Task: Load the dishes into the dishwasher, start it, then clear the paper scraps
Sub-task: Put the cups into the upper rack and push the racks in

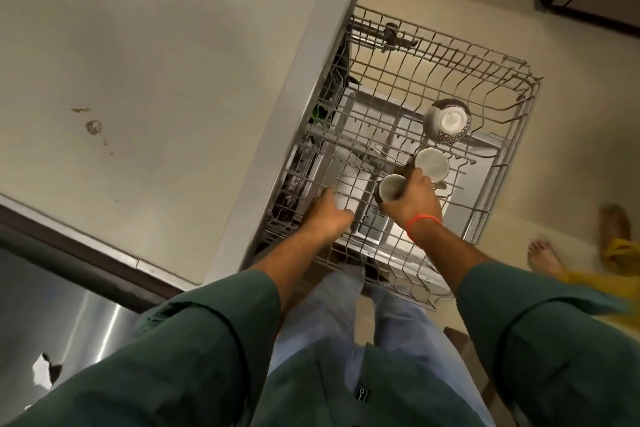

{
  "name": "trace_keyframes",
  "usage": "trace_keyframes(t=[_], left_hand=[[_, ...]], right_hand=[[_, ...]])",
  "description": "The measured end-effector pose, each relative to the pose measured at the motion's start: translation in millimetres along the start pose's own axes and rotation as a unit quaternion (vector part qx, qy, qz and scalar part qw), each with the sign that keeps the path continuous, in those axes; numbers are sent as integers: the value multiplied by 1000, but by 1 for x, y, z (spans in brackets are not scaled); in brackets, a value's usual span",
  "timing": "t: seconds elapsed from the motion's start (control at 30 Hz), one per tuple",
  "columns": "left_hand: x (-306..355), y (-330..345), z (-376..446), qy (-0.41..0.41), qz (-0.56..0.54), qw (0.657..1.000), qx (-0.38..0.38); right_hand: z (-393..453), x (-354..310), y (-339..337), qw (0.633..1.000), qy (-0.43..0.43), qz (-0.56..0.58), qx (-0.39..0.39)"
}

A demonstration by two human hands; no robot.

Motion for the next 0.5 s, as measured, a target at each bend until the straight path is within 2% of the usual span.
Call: trace_keyframes(t=[0.33, 0.5], left_hand=[[-17, 0, 16, -2, -8, 1000, 5], [-21, 3, 17, 5, -18, 1000, 13]], right_hand=[[17, -3, 31, 999, 6, -35, 5], [15, -3, 35, 998, 14, -45, 36]])
Point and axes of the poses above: each hand's wrist, its own z-axis towards the middle knuckle, its own y-axis out of the palm, x = y × z, the point moved 4 cm from there along z, towards the middle knuckle, and after that the axes turned 14 degrees about -z, right-handed, at the moved point
